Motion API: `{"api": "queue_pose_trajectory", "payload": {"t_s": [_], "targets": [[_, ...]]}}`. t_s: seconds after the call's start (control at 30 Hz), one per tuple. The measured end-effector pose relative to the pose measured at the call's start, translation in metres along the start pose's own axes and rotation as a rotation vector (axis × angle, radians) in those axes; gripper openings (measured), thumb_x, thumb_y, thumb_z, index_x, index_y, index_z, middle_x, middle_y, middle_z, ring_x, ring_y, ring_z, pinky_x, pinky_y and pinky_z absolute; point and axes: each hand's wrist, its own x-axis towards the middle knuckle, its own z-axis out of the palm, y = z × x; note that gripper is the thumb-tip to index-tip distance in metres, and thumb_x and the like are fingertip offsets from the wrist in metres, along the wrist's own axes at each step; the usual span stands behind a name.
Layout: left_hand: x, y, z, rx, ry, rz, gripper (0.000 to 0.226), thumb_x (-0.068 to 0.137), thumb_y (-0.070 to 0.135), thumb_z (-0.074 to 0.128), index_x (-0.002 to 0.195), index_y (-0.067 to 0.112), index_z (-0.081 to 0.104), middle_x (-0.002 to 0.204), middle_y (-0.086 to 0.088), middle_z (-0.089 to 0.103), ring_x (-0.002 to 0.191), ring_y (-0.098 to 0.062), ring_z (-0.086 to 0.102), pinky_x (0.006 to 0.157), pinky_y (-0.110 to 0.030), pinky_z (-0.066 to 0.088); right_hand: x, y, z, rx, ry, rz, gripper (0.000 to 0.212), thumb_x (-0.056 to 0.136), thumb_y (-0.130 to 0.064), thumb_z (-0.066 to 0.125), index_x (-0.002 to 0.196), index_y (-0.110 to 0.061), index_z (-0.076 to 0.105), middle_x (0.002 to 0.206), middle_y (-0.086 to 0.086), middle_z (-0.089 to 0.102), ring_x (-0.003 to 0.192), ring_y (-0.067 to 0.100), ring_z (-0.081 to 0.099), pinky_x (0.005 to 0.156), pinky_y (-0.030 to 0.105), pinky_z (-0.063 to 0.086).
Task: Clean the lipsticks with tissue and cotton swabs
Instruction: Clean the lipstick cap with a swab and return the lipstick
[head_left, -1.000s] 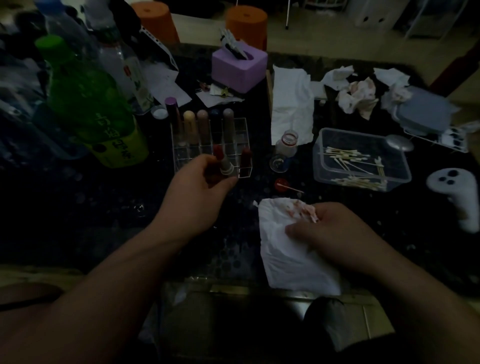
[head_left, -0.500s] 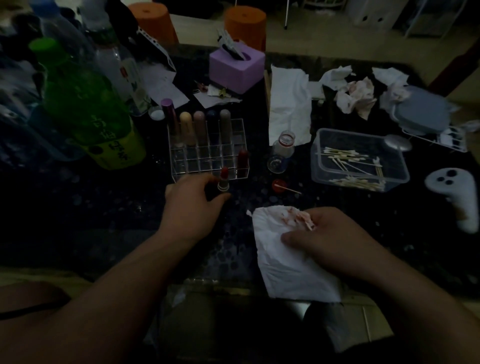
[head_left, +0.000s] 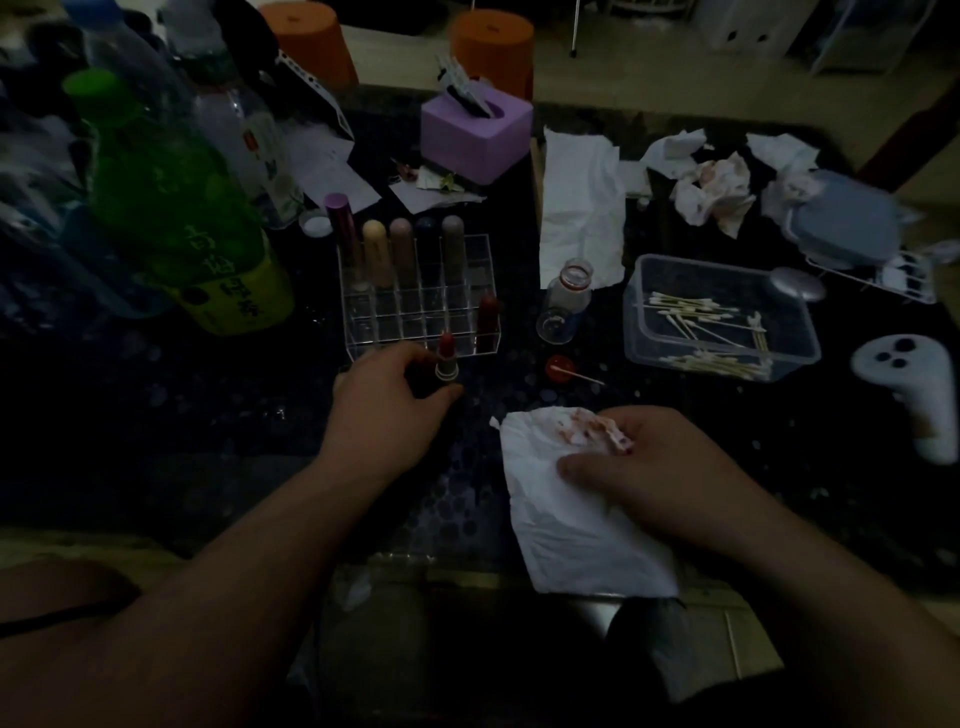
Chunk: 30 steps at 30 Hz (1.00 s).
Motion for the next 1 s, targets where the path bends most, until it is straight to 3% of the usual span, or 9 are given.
{"api": "queue_pose_trajectory", "payload": {"t_s": [0.13,0.27,0.4,0.53,0.63,0.7,0.8,0.93,1.0], "targets": [[0.0,-0.003,0.0,0.022,-0.04,-0.013,0.036,0.075,0.04,0.083,0.106,0.03,0.066,0.099,0.014,0.063,0.103,-0.014,0.062,0.1,-0.047,0.049,0.0,0.0,0.0,0.002,-0.003,0.003,0.013,0.08,-0.02,0.074,0.077,-0.009,0.071,0.077,0.008,0.073,0.074,0.026,0.07,0.065,0.034,0.052],[-0.004,-0.005,-0.012,0.095,-0.105,-0.032,0.066,0.071,0.042,0.086,0.129,0.026,0.058,0.124,0.003,0.063,0.118,-0.02,0.057,0.102,-0.046,0.049,0.0,0.0,-0.002,0.003,0.001,0.006,0.014,0.08,-0.02,0.075,0.073,-0.009,0.07,0.073,0.007,0.072,0.061,0.011,0.063,0.06,0.027,0.047],[-0.018,-0.015,-0.026,0.229,-0.09,0.034,0.033,0.086,0.02,0.074,0.118,0.016,0.066,0.115,-0.005,0.062,0.111,-0.028,0.056,0.095,-0.035,0.044,0.0,-0.002,-0.006,-0.028,0.012,-0.01,0.014,0.078,-0.022,0.077,0.074,-0.01,0.07,0.072,0.005,0.071,0.06,0.009,0.062,0.058,0.026,0.046],[-0.033,-0.007,-0.055,0.23,-0.108,-0.038,0.021,0.088,0.026,0.073,0.107,0.017,0.073,0.102,0.001,0.069,0.089,-0.013,0.06,0.079,-0.025,0.041,-0.001,-0.006,-0.005,-0.107,0.031,-0.064,0.02,0.076,-0.031,0.079,0.079,-0.016,0.066,0.076,0.002,0.068,0.062,0.009,0.059,0.058,0.025,0.044],[-0.053,0.015,-0.092,-0.21,-0.221,-0.116,0.017,0.08,0.043,0.076,0.087,0.028,0.078,0.084,0.008,0.076,0.075,-0.005,0.069,0.069,-0.024,0.053,-0.007,-0.008,-0.003,-0.097,-0.018,-0.089,0.021,0.076,-0.038,0.079,0.081,-0.025,0.063,0.075,-0.008,0.066,0.06,-0.003,0.056,0.054,0.015,0.042],[-0.065,0.032,-0.1,-0.557,-0.367,-0.184,0.02,0.077,0.045,0.08,0.089,0.029,0.079,0.096,0.005,0.077,0.089,-0.009,0.073,0.077,-0.029,0.054,-0.011,-0.012,-0.002,-0.11,-0.063,-0.139,0.022,0.076,-0.041,0.078,0.081,-0.025,0.064,0.075,-0.008,0.066,0.062,-0.004,0.057,0.055,0.011,0.042],[-0.07,0.044,-0.087,-0.638,-0.546,-0.181,0.017,0.078,0.036,0.073,0.09,0.026,0.079,0.114,0.009,0.074,0.109,-0.01,0.068,0.093,-0.034,0.051,-0.017,-0.017,0.003,0.002,-0.147,-0.219,0.033,0.08,-0.041,0.078,0.081,-0.011,0.063,0.071,0.002,0.062,0.063,0.007,0.054,0.058,0.023,0.043],[-0.066,0.056,-0.07,-0.716,-0.579,-0.257,0.019,0.073,0.03,0.069,0.081,0.017,0.079,0.09,-0.005,0.078,0.083,-0.015,0.074,0.071,-0.022,0.058,-0.026,-0.02,0.006,0.35,-0.228,-0.168,0.027,0.073,-0.027,0.079,0.078,-0.006,0.064,0.07,0.006,0.06,0.063,0.016,0.056,0.055,0.027,0.044],[-0.065,0.057,-0.066,-0.868,-0.558,-0.376,0.021,0.073,0.026,0.068,0.08,0.01,0.079,0.09,-0.014,0.077,0.081,-0.022,0.074,0.071,-0.028,0.061,-0.029,-0.023,0.006,0.495,-0.196,-0.137,0.011,0.074,-0.019,0.08,0.071,-0.013,0.071,0.066,0.003,0.065,0.059,0.013,0.06,0.052,0.022,0.046]]}}
